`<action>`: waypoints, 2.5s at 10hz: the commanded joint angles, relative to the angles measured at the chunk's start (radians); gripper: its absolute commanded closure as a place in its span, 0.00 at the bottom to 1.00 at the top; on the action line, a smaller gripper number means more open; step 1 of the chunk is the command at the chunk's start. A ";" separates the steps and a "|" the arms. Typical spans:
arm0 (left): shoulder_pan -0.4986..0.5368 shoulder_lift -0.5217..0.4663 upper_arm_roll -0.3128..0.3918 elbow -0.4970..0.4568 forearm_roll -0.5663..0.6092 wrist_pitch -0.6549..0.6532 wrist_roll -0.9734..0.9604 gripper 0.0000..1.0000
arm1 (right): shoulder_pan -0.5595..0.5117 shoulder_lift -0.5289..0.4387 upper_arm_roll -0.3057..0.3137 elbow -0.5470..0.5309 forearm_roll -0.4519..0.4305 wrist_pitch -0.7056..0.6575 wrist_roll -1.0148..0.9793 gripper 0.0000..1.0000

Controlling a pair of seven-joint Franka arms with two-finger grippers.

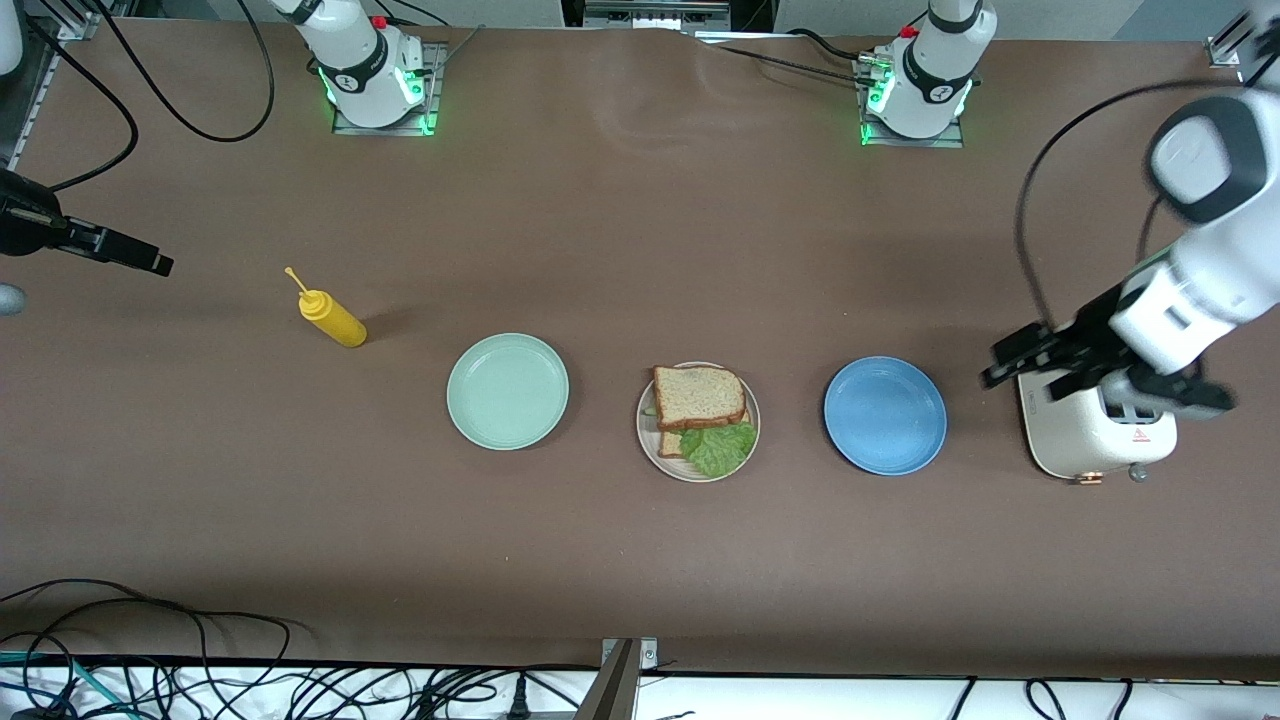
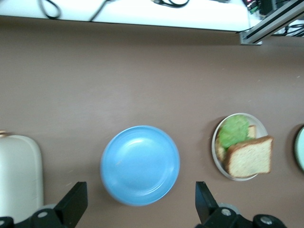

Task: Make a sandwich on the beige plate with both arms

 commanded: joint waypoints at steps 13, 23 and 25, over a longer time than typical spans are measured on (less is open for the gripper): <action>0.071 -0.221 -0.150 0.114 0.352 -0.574 -0.183 0.00 | 0.018 0.015 0.022 0.029 -0.052 -0.038 0.059 0.00; 0.074 -0.214 -0.142 0.129 0.349 -0.588 -0.237 0.00 | 0.016 0.015 0.020 0.030 -0.054 -0.040 0.057 0.00; 0.074 -0.214 -0.142 0.129 0.349 -0.588 -0.237 0.00 | 0.016 0.015 0.020 0.030 -0.054 -0.041 0.057 0.00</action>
